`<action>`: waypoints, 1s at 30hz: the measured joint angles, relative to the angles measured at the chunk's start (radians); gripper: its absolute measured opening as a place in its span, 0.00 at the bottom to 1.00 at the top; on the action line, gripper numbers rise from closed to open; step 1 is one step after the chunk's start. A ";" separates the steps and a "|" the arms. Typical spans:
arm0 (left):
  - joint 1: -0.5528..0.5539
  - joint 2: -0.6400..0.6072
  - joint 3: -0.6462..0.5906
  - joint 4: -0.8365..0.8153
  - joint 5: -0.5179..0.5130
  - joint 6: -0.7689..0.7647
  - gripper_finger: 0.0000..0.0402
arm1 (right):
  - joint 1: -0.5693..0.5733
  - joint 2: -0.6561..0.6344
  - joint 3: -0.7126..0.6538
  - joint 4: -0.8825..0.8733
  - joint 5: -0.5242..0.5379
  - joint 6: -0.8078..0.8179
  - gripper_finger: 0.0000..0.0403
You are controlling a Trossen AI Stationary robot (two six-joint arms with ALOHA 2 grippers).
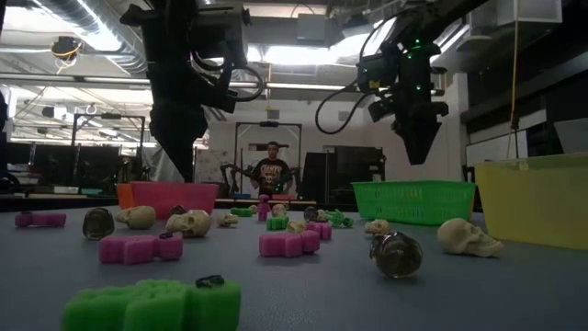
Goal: Sort Halloween decoration
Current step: Put the green skeleton toy into the orange bin
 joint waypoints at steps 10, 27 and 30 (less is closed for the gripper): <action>0.000 0.000 0.000 0.000 0.000 -0.001 0.47 | 0.000 0.000 0.000 0.000 0.000 0.000 0.53; 0.000 0.000 0.031 0.005 0.122 0.005 0.47 | 0.000 0.000 0.000 0.001 0.000 0.000 0.53; -0.001 0.000 0.067 0.003 0.138 0.005 0.47 | 0.000 0.000 0.000 0.008 0.000 0.000 0.53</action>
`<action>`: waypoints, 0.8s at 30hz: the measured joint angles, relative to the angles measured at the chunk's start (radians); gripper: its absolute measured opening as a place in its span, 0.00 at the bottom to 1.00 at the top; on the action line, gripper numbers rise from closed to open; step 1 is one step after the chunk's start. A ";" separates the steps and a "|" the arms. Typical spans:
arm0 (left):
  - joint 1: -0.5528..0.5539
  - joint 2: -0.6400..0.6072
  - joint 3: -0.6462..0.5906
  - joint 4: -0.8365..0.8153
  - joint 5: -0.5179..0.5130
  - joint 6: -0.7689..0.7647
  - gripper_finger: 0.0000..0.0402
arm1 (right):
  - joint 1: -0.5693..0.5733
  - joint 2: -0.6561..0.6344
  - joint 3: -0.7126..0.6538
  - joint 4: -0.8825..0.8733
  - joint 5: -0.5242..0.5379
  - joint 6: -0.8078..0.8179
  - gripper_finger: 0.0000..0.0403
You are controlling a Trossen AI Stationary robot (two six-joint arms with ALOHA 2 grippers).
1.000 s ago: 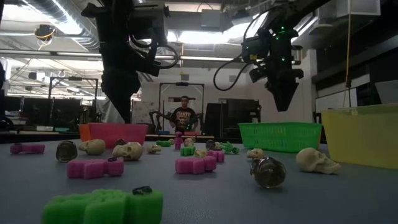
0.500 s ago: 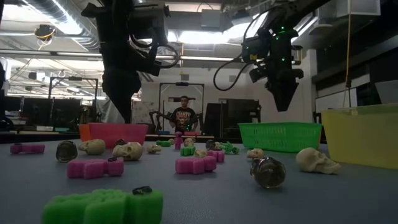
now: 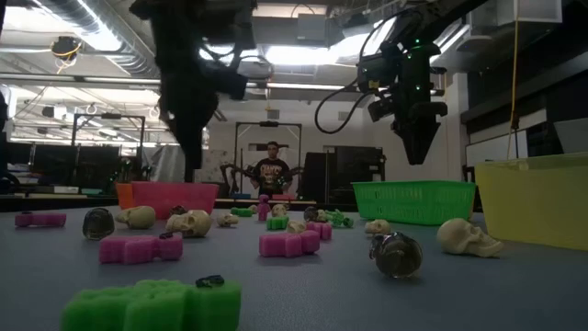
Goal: Sort Halloween decoration
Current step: Put the green skeleton toy into the orange bin
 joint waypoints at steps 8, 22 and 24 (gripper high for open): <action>-0.019 0.000 0.075 0.088 0.001 0.004 0.47 | 0.000 0.000 0.000 0.010 0.000 0.000 0.53; -0.074 0.046 0.038 0.759 0.092 0.222 0.47 | 0.000 0.000 0.000 0.011 0.000 0.000 0.53; -0.077 0.066 0.033 0.787 0.113 0.243 0.47 | 0.001 0.000 0.000 0.013 -0.001 0.000 0.53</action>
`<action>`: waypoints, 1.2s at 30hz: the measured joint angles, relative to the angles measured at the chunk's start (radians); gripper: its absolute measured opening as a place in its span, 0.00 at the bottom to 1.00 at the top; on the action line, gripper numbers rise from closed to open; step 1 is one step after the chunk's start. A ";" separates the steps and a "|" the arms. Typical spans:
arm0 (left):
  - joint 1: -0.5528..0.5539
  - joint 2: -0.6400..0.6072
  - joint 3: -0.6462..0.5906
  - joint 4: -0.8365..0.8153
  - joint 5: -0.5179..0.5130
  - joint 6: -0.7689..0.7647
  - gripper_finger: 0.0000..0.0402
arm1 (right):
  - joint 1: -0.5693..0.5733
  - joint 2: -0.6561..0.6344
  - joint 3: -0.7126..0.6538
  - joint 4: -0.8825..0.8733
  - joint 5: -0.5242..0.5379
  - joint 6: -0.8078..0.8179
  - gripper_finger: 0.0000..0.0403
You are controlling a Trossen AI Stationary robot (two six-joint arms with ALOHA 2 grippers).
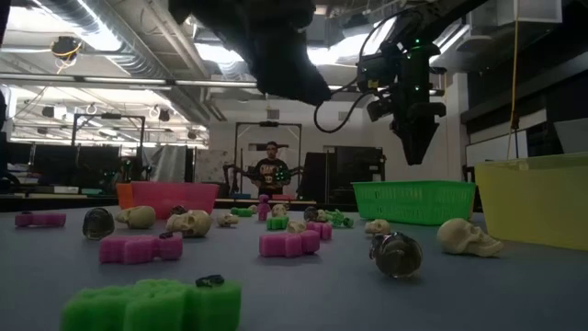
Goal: Sort Halloween decoration
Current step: Put the green skeleton toy into the orange bin
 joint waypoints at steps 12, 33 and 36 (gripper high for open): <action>0.000 0.213 0.000 0.155 0.070 0.050 0.47 | 0.000 0.000 0.001 0.028 -0.033 0.000 0.53; 0.002 0.397 0.002 0.215 0.069 0.041 0.47 | -0.001 0.000 0.001 0.030 -0.033 0.000 0.53; 0.002 0.397 0.002 0.214 0.068 0.041 0.47 | -0.001 0.000 0.001 0.030 -0.033 0.000 0.53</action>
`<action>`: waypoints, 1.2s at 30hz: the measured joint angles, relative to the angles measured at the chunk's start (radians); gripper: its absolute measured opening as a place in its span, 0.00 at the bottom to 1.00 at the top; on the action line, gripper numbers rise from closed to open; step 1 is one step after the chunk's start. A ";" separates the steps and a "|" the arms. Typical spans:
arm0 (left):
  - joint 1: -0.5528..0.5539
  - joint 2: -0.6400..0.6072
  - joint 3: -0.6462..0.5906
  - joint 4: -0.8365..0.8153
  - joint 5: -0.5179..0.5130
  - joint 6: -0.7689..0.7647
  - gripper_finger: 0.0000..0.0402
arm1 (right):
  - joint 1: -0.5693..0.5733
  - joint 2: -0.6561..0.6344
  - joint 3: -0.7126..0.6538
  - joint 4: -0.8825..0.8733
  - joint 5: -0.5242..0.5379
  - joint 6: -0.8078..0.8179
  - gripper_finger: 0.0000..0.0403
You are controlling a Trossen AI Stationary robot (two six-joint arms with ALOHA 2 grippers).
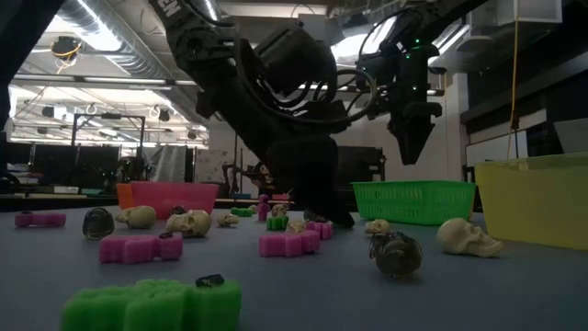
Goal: Sort Halloween decoration
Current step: Put the green skeleton toy into the orange bin
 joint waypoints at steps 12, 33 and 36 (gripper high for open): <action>0.000 0.001 0.000 -0.004 -0.007 -0.002 0.47 | 0.000 0.000 0.000 0.000 0.000 0.000 0.53; -0.001 0.002 -0.001 -0.005 -0.002 -0.003 0.29 | 0.000 0.000 0.000 0.000 0.000 0.000 0.53; -0.001 0.002 -0.001 -0.005 -0.002 -0.003 0.26 | 0.000 0.000 0.000 0.000 0.000 0.000 0.53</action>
